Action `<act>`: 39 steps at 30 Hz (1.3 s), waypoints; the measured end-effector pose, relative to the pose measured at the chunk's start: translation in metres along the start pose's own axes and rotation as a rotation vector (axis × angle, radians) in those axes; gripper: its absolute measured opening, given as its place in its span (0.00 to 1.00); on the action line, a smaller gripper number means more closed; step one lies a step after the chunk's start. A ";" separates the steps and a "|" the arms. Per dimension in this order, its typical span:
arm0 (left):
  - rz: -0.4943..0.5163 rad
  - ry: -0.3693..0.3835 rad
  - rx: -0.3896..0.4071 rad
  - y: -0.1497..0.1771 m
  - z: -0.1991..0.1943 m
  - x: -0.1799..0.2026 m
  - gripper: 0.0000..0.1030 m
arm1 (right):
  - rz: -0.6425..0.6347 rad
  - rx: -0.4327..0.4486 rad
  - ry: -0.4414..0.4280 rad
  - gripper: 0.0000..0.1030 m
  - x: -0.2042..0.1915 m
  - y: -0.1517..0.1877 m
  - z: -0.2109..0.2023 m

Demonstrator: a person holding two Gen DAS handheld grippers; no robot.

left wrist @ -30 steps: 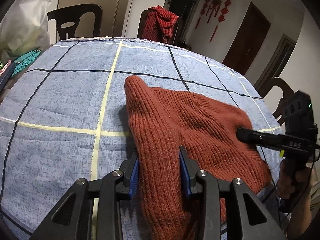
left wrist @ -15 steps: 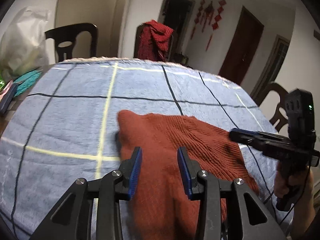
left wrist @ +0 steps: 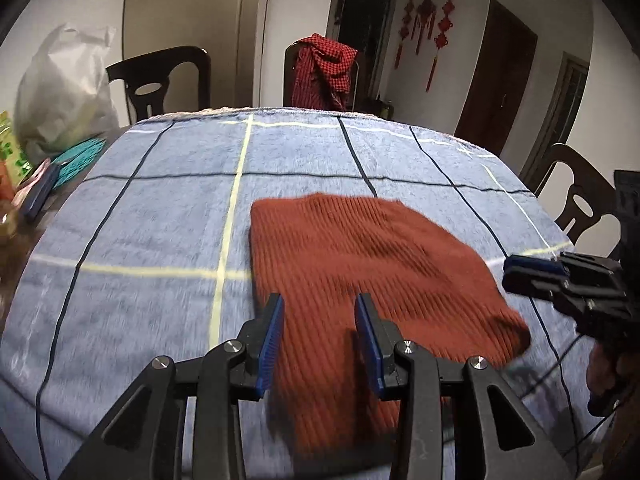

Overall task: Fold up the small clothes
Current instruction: 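Open the right gripper and pull it back from the folded bundle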

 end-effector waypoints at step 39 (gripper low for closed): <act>0.024 -0.139 -0.083 0.078 -0.022 -0.006 0.45 | -0.124 -0.140 0.193 0.34 -0.002 0.089 -0.011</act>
Point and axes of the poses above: each gripper's, at about its wrist camera, not at the fingertips, and z roughly the way its jaws point, x to its right, y to its underside, the point moved 10 cm from there along z, roughly the way its jaws point, and after that the axes turned 6 degrees about x, right-handed, at the moved point
